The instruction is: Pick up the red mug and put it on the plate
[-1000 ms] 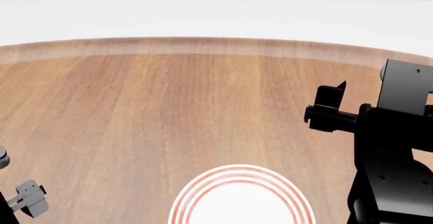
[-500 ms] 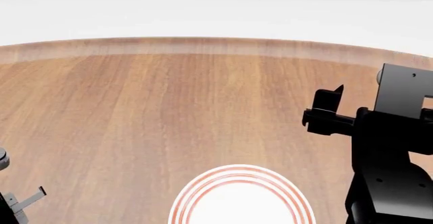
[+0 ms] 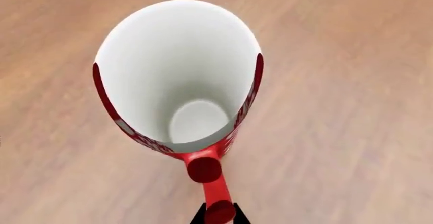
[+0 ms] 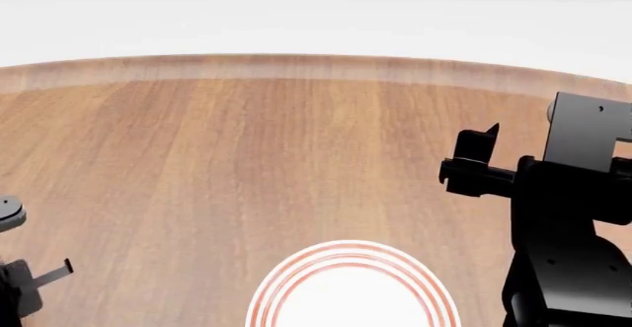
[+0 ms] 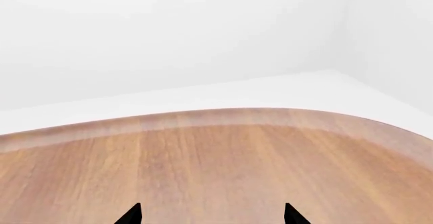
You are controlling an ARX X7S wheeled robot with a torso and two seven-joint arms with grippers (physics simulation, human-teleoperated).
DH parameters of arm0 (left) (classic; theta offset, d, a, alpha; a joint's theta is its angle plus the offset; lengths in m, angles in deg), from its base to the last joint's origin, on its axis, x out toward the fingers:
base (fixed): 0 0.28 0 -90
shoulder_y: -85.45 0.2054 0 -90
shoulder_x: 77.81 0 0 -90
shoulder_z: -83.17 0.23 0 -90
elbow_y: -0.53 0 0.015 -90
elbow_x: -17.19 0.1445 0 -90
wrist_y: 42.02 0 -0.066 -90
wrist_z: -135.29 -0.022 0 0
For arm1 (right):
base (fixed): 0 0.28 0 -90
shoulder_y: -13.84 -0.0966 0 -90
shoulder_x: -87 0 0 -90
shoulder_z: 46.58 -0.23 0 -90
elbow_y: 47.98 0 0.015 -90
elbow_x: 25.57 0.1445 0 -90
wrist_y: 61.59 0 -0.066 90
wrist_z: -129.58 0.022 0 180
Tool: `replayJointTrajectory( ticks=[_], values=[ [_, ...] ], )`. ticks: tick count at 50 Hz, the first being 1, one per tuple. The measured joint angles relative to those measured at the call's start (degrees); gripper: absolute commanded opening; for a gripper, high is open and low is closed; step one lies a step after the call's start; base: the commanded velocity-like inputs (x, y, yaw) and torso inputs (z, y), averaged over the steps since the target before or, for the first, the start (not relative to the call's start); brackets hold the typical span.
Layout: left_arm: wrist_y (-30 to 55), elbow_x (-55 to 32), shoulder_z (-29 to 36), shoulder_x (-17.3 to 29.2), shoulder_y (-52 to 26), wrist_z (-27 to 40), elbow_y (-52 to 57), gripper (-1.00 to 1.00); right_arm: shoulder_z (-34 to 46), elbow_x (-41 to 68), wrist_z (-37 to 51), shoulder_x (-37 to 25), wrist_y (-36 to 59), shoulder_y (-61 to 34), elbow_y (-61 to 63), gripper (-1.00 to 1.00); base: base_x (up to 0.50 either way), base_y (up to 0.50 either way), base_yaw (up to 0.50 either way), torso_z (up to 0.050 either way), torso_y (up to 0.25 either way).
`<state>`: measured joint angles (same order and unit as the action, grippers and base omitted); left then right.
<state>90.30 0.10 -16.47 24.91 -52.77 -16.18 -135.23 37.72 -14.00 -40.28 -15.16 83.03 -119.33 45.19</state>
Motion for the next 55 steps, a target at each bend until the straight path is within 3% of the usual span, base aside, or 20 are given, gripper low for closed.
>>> replayJointTrajectory(
  ticks=[26,55],
  values=[
    [10.92,-0.67,15.77,2.27,5.72,-12.78,26.31,-1.00,0.19,1.04,0.36,0.06,0.59,-0.52,-0.11,1.00,0.00,0.00,0.00,0.000,0.000],
    [12.32,-1.37,30.86,2.44,3.46,-24.82,34.53,-1.00,0.83,1.85,1.05,0.19,0.99,-1.41,-0.28,1.00,0.00,0.00,0.00,0.000,0.000]
  ],
)
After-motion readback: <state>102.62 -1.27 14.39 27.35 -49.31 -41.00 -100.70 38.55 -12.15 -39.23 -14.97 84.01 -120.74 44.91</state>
